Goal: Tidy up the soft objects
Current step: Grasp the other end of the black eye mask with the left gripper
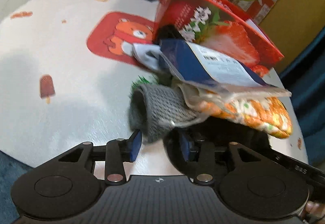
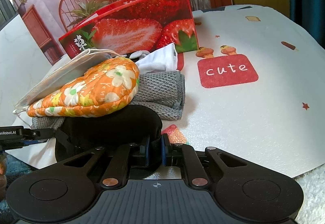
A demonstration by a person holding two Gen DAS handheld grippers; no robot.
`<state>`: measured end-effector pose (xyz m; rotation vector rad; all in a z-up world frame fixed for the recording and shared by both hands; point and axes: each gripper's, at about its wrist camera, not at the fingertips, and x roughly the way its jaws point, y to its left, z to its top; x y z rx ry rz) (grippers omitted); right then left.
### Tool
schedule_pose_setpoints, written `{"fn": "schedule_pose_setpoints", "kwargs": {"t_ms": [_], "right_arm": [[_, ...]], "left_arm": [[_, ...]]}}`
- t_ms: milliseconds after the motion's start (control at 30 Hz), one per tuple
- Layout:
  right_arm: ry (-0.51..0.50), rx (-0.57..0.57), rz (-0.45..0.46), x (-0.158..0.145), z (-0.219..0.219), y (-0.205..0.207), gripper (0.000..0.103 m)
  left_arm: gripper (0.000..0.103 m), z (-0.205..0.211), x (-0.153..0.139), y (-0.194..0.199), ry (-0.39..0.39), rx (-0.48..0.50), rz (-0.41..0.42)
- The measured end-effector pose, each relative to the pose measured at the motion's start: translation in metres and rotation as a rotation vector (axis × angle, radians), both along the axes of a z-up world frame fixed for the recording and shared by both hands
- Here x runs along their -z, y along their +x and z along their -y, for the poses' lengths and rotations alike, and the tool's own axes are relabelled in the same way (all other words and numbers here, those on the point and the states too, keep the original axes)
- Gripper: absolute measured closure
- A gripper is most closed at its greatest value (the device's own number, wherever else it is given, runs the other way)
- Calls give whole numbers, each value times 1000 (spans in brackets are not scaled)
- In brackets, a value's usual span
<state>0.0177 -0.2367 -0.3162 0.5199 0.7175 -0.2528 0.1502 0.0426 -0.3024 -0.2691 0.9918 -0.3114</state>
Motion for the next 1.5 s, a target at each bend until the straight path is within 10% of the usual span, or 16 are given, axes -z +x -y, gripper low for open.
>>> {"fn": "schedule_pose_setpoints", "kwargs": {"t_ms": [467,1500], "right_arm": [[2,0,-1,1,0,0,93],[5,0,-1,1,0,1,92]], "left_arm": [[56,32,-2,-11,56,196,56],[45,44,-12,-26,-2,315,105]]}}
